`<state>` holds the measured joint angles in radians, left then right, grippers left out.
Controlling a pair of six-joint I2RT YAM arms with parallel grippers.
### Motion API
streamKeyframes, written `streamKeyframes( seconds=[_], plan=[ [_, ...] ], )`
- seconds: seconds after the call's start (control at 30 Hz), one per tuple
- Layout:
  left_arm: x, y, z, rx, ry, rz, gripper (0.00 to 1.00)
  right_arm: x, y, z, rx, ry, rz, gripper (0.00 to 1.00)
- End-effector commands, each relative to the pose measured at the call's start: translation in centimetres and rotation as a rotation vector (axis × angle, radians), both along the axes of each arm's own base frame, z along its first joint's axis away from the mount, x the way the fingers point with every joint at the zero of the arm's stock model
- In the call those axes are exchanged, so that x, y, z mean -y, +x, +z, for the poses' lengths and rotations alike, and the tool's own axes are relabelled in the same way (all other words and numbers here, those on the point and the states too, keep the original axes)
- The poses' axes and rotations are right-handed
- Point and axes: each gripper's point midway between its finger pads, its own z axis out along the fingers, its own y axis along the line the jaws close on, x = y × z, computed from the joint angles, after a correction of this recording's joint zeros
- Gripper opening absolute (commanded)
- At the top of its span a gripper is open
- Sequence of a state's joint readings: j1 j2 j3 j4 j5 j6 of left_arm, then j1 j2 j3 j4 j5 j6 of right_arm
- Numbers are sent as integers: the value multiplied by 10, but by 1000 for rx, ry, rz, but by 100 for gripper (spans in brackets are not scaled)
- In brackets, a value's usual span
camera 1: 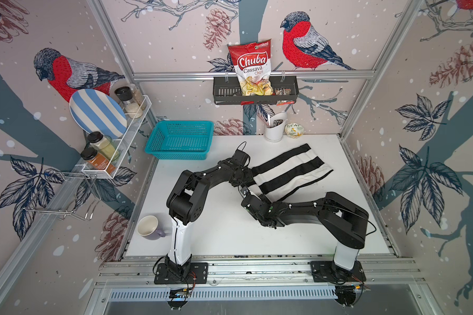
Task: Roll up the pillowcase
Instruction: Roll the pillowcase at the center of the board.
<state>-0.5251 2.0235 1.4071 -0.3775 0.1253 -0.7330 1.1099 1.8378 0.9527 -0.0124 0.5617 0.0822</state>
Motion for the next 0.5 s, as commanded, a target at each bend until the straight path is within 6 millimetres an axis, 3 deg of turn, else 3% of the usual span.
streamKeyframes(
  seconds=[0.0,0.17,0.27,0.37,0.47],
  plan=[
    [-24,5,27,54,64,16,72,-21,-21,-1,-154,133,52,0],
    [-50,11,79,165,51,32,78,-45,-36,16,-356,372,104,0],
    [-56,6,96,214,32,18,78,-44,-31,21,-466,506,113,0],
    [-53,-3,96,221,-8,-2,78,-33,-20,20,-586,640,102,0],
    [-44,-14,82,190,-56,-16,72,-19,-6,16,-685,741,73,0]
  ],
)
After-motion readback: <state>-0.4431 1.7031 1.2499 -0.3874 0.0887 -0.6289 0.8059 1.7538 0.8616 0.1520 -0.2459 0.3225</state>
